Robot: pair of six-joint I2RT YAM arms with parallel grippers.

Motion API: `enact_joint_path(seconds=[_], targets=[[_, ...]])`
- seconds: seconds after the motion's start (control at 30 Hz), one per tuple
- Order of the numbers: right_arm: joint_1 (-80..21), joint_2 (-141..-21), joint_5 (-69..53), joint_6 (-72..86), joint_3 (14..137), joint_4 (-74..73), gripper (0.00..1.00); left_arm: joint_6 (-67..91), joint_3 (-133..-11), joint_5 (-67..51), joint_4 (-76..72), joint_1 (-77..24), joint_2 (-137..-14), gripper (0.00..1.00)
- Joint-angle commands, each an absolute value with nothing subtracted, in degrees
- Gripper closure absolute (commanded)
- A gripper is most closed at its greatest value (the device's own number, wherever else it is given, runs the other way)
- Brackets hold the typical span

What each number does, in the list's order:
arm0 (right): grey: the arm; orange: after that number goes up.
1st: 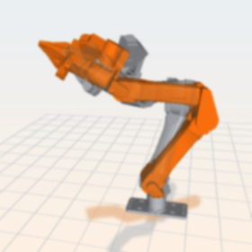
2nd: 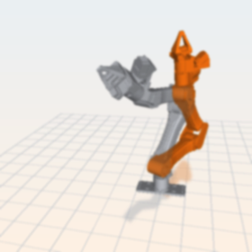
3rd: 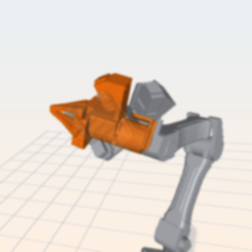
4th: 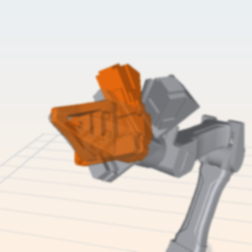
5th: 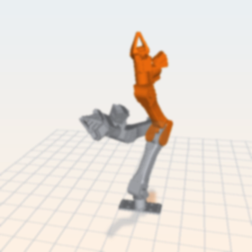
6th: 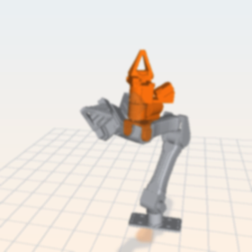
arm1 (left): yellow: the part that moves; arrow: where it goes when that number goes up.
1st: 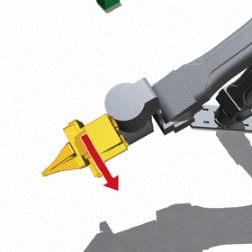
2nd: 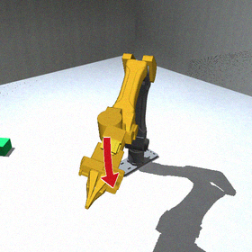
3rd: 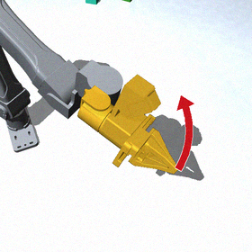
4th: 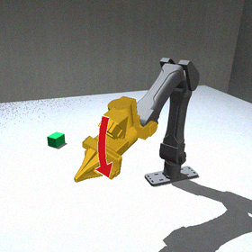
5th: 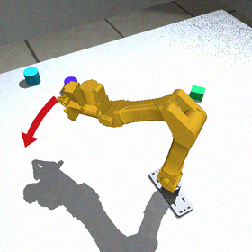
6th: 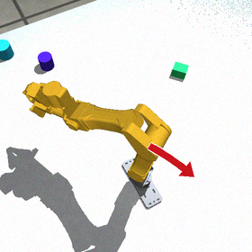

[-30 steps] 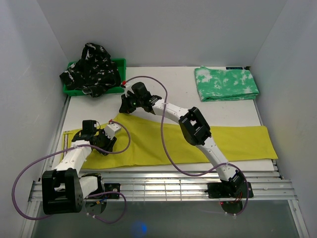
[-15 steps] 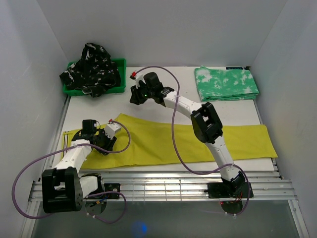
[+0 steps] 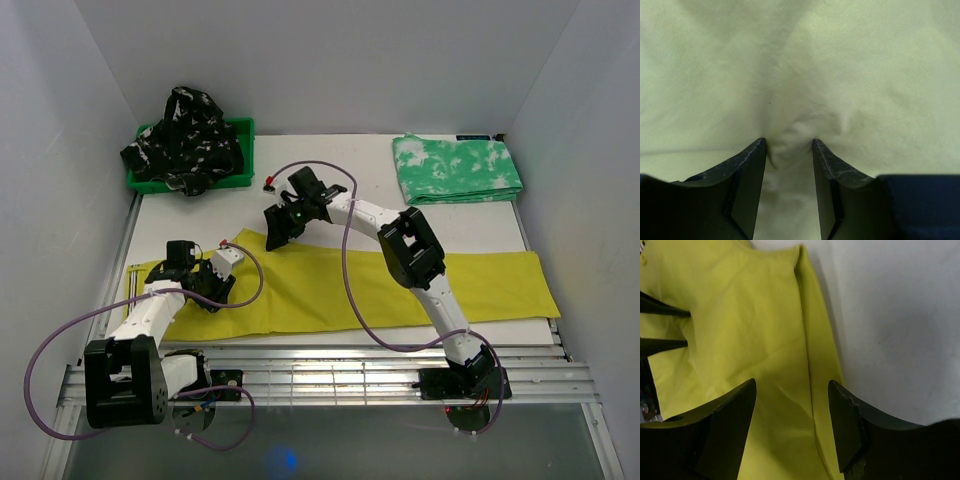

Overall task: Fold and stack the trousers
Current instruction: Fold the trousers

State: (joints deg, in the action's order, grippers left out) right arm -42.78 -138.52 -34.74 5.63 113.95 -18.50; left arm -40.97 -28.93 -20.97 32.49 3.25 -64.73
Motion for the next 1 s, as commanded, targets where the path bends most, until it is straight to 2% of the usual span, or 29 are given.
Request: enact_joint_path(seconds=[0.0, 0.23, 0.47, 0.57, 0.7, 0.8, 0.97], targets=[[-42.9, -136.8, -39.5, 6.2, 110.9, -22.3, 0.36, -40.4, -27.2, -21.0, 37.3, 3.2, -65.8, 0.48], [-43.7, -137.0, -42.4, 5.0, 110.0, -23.5, 0.45, -40.3, -27.2, -21.0, 37.4, 3.2, -65.8, 0.48], [-43.7, -136.8, -46.8, 7.5, 110.6, -20.8, 0.49, -40.3, -27.2, -21.0, 37.2, 3.2, -65.8, 0.48], [-43.7, -137.2, -45.6, 8.1, 111.1, -19.0, 0.60, -40.3, -27.1, -20.8, 37.2, 3.2, -65.7, 0.48], [-43.7, -139.3, -43.6, 7.7, 115.0, -18.4, 0.81, -40.3, -27.1, -20.8, 37.2, 3.2, -65.7, 0.48], [-43.6, -140.6, -42.5, 7.4, 118.2, -18.1, 0.92, -40.2, -27.2, -20.8, 37.3, 3.2, -65.7, 0.48], [-42.5, -141.3, -39.6, 8.2, 121.0, -16.1, 0.92, -40.1, -27.2, -20.7, 37.3, 3.2, -65.8, 0.48]])
